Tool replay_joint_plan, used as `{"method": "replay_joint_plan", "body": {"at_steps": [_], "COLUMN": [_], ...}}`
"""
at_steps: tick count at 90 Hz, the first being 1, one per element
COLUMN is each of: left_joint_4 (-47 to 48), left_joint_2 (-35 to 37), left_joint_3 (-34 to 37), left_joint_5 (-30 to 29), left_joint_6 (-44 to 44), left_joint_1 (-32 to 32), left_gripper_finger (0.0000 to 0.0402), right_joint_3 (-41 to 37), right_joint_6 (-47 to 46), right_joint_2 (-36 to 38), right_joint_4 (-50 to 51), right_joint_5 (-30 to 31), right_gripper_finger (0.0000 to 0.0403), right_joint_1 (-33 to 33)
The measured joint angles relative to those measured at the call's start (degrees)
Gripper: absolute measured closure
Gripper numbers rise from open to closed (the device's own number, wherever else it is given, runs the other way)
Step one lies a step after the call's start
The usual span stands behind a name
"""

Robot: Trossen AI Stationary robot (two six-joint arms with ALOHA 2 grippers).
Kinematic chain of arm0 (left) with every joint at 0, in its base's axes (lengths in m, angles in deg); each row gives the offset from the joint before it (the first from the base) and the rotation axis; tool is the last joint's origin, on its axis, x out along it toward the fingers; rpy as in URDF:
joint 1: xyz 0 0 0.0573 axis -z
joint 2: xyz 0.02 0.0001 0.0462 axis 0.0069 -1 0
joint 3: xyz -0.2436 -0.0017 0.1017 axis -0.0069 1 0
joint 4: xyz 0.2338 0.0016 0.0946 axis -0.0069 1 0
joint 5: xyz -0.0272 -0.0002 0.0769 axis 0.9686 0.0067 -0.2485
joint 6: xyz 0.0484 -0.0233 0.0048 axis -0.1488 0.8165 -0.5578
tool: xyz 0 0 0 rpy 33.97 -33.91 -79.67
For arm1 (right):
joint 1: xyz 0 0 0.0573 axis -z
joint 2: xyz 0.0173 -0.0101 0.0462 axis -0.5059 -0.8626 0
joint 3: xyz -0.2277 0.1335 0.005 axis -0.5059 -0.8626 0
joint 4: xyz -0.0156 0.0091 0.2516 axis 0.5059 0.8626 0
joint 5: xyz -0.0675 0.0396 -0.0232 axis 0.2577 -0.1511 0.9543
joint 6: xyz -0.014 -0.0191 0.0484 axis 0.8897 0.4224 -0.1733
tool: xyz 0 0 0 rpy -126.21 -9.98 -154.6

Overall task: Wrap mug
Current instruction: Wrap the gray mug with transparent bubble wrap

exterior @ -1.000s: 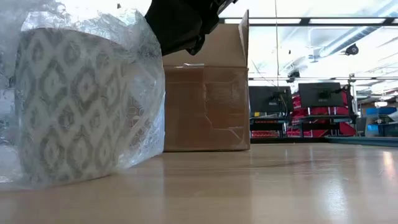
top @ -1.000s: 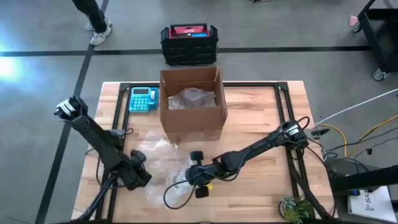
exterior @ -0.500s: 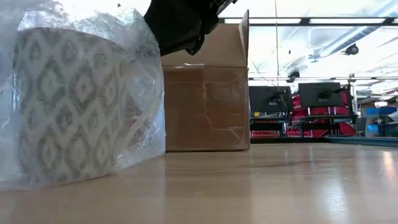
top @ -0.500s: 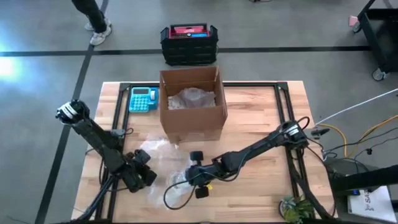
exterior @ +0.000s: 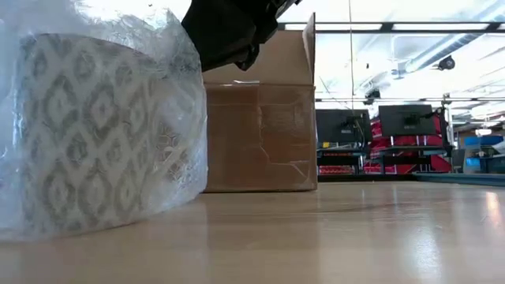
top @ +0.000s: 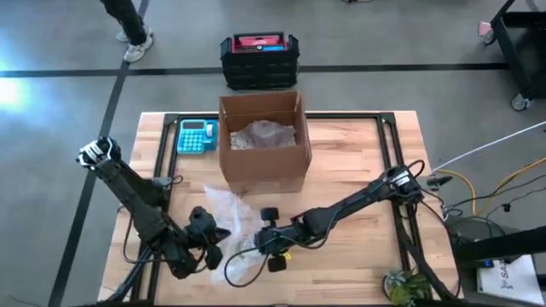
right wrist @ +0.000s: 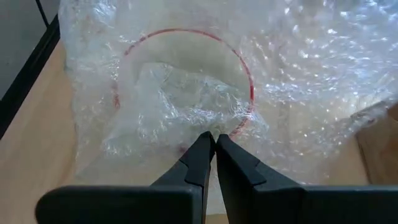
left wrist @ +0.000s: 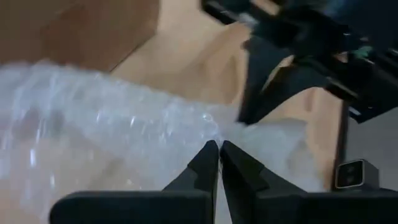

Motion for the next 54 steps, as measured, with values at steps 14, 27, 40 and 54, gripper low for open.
{"method": "replay_joint_plan", "body": {"at_steps": [14, 27, 40, 54], "left_joint_4": [-11.4, -16.0, -16.4, -16.8], "left_joint_2": [-5.2, -10.9, -15.0, -16.1], "left_joint_3": [0.3, 0.3, 0.1, 0.0], "left_joint_5": [2.8, 7.6, 9.8, 10.2], "left_joint_6": [-7.2, -8.4, -7.2, -6.4], "left_joint_1": [-1.9, -3.3, -3.8, -3.8], "left_gripper_finger": [0.0400, 0.0400, 0.0401, 0.0400], "right_joint_3": [0.0, 0.0, 0.6, 3.5], "right_joint_6": [-0.8, -0.8, 0.7, 2.1], "right_joint_2": [0.0, 0.2, 3.2, 8.1], "right_joint_4": [0.0, 0.2, 8.0, 11.7], "right_joint_5": [0.0, -0.1, -0.8, 0.1], "right_gripper_finger": [0.0389, 0.0389, 0.0389, 0.0389], "right_joint_1": [0.0, 0.0, -0.2, 0.2]}}
